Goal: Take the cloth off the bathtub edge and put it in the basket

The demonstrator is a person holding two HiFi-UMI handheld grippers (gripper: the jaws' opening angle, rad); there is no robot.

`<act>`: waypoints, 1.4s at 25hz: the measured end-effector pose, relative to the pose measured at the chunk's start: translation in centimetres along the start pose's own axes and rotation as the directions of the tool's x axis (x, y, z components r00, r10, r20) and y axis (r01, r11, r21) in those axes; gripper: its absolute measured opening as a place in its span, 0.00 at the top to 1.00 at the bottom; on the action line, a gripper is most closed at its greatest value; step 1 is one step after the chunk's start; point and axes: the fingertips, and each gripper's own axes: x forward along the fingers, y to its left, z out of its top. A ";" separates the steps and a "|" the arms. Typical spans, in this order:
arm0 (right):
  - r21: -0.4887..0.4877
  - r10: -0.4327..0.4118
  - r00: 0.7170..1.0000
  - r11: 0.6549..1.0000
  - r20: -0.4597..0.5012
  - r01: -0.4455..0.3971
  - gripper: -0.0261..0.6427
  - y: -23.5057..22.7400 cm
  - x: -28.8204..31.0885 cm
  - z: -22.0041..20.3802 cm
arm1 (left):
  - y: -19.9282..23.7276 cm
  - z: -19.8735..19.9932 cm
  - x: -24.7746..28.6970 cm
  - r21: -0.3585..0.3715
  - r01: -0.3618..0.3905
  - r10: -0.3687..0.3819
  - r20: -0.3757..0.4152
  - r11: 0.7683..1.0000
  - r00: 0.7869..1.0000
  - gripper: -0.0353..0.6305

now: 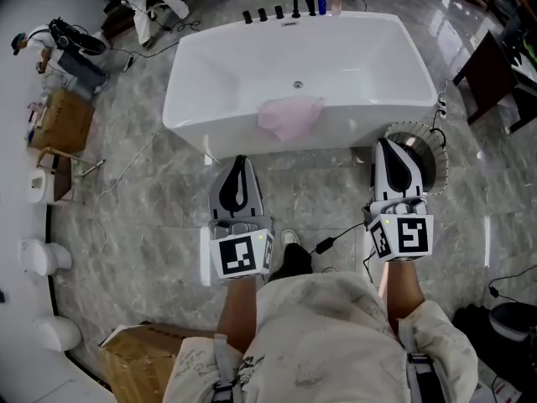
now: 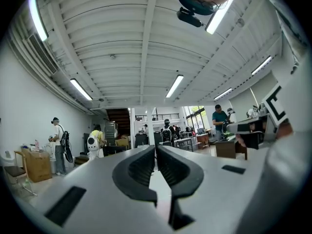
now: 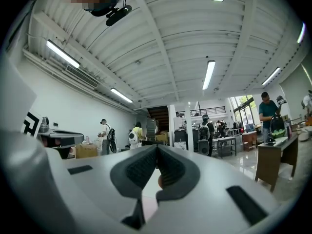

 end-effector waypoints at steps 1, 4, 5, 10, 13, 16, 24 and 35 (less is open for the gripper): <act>-0.007 0.002 1.000 1.000 -0.002 -0.002 0.98 0.6 1.1 0.2 | 0.8 -0.1 0.6 -0.004 0.003 -0.003 0.003 1.000 1.000 0.93; -0.018 0.005 1.000 1.000 -0.004 -0.005 0.98 2.4 4.6 0.4 | 3.5 -0.7 2.5 -0.020 0.014 -0.014 -0.001 1.000 1.000 0.93; -0.023 0.008 1.000 1.000 -0.004 -0.009 0.98 3.0 5.8 0.4 | 4.5 -1.0 3.3 -0.026 0.014 -0.014 -0.003 1.000 1.000 0.93; -0.045 0.013 1.000 0.999 -0.009 -0.014 0.98 5.6 10.6 -0.1 | 8.8 -2.7 6.6 -0.056 0.012 -0.013 -0.010 0.998 1.000 0.93; -0.053 -0.001 1.000 0.999 -0.017 0.000 0.97 6.4 13.0 -0.4 | 10.5 -3.1 8.8 -0.066 0.032 -0.032 -0.004 0.997 0.999 0.93; -0.063 -0.019 1.000 0.998 -0.021 0.018 0.97 7.2 15.1 -0.3 | 12.0 -3.3 10.6 -0.078 0.054 -0.054 0.006 0.996 0.999 0.93; -0.088 -0.034 0.999 0.996 -0.026 0.032 0.97 8.9 18.0 -0.8 | 14.1 -4.3 13.9 -0.109 0.089 -0.089 0.008 0.990 0.996 0.93; -0.032 -0.045 0.999 0.999 -0.019 0.044 0.97 4.0 23.1 -2.8 | 11.5 -5.0 20.4 -0.067 0.112 -0.113 -0.012 0.991 0.994 0.93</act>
